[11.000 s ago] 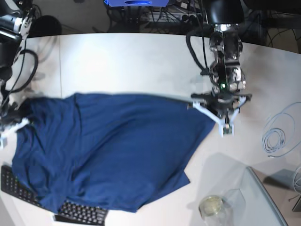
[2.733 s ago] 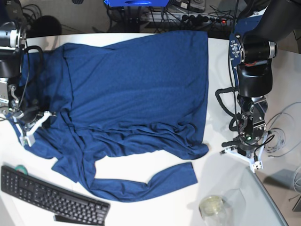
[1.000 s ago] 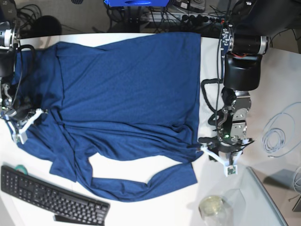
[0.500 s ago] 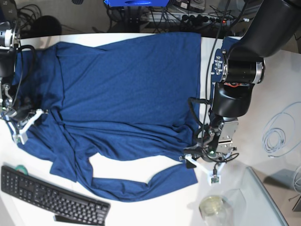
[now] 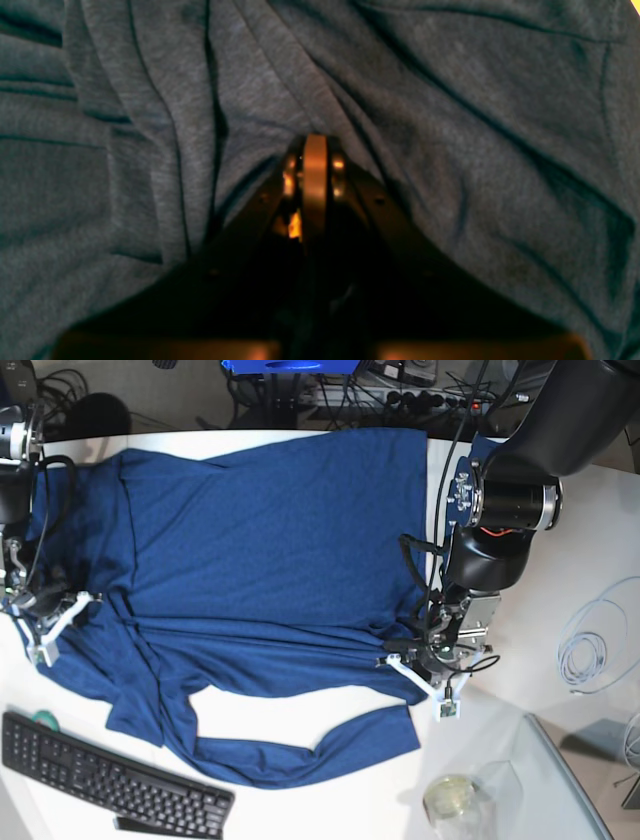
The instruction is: Layout the t-shirt on the table in an organized manner, then fold the t-shirt properly
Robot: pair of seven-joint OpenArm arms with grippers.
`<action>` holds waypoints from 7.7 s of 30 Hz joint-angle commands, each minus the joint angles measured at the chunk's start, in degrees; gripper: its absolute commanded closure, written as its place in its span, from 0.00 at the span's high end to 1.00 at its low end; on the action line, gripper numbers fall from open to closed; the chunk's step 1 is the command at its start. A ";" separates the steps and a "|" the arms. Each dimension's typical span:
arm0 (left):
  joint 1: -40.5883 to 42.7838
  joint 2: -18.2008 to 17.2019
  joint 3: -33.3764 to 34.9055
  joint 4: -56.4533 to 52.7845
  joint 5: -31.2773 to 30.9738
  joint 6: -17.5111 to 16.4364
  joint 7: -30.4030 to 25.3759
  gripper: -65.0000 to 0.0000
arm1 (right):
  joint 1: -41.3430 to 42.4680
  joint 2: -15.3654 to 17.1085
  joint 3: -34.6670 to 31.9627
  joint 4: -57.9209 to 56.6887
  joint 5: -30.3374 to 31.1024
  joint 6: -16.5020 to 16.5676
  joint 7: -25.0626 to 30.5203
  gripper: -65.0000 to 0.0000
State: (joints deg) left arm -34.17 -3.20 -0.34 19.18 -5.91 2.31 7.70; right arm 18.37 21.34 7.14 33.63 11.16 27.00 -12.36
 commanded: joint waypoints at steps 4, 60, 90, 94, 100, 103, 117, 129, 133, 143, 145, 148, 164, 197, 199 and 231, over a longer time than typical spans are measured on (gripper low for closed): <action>-0.07 -0.18 -0.23 5.48 0.15 0.81 9.22 0.00 | 0.75 0.77 0.03 0.26 -0.92 -0.76 -1.13 0.00; -3.32 6.06 0.47 12.51 0.15 15.58 -9.68 0.73 | 0.75 0.68 -0.15 0.26 -0.92 -0.32 -1.13 0.00; 11.54 -0.62 -0.14 29.22 1.47 15.50 5.88 0.00 | 0.84 -4.42 -0.06 5.01 -0.92 -0.76 -3.95 0.00; 9.51 -0.62 -0.23 30.45 0.95 15.50 6.23 0.00 | -0.74 -4.86 0.20 17.67 -0.92 -0.76 -5.88 0.00; 22.61 0.87 -0.23 49.08 0.95 15.41 14.41 0.00 | -7.69 -1.69 2.93 38.24 -5.14 -6.21 -13.71 0.00; 33.78 2.28 0.56 59.63 0.86 14.71 16.87 0.00 | -11.73 -2.13 10.49 43.34 -7.33 -7.62 -13.71 0.00; 47.23 3.69 -0.06 62.45 1.56 8.90 16.43 0.00 | -17.18 -2.84 21.30 36.75 -7.25 -7.53 -13.97 0.37; 45.91 -2.29 -0.23 54.27 1.47 8.90 16.34 0.00 | -10.15 -1.52 22.18 13.36 -7.33 -7.53 -5.00 0.14; 45.56 -4.31 -0.32 53.22 1.47 8.90 16.34 0.00 | -11.29 -1.69 22.27 11.87 -7.33 -7.62 -5.18 0.13; 39.23 -6.95 -0.32 51.19 1.47 8.90 16.25 0.00 | -19.03 -3.01 22.89 17.14 -7.33 -8.24 -9.84 0.08; 38.26 -6.95 -0.32 51.19 1.47 8.90 16.43 0.00 | -21.93 -3.10 22.89 21.98 -7.25 -10.34 -11.77 0.08; 37.91 -6.86 -0.32 51.72 1.21 8.90 16.60 0.00 | -25.45 -5.12 22.89 29.80 -7.25 -12.63 -13.71 0.08; 51.36 -6.69 -0.23 68.25 1.47 8.90 17.04 0.00 | -26.94 -6.27 22.18 44.22 -7.42 -12.81 -17.13 0.08; 40.20 -4.58 0.56 67.72 0.95 8.73 22.05 0.00 | -16.22 -6.71 18.93 37.36 -16.21 -12.37 -14.85 0.09; 35.36 -3.08 0.56 61.92 0.95 8.64 21.97 0.00 | -13.40 -6.35 15.76 32.88 -16.21 -12.37 -14.76 0.09; 17.34 0.43 -0.32 35.90 0.95 8.81 10.63 0.00 | 10.60 -2.40 13.48 -0.09 -21.22 -12.45 -2.19 0.09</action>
State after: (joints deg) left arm -15.05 -2.55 -0.58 54.00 -5.23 10.70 19.92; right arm 27.07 18.02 20.71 32.77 -10.50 14.26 -16.14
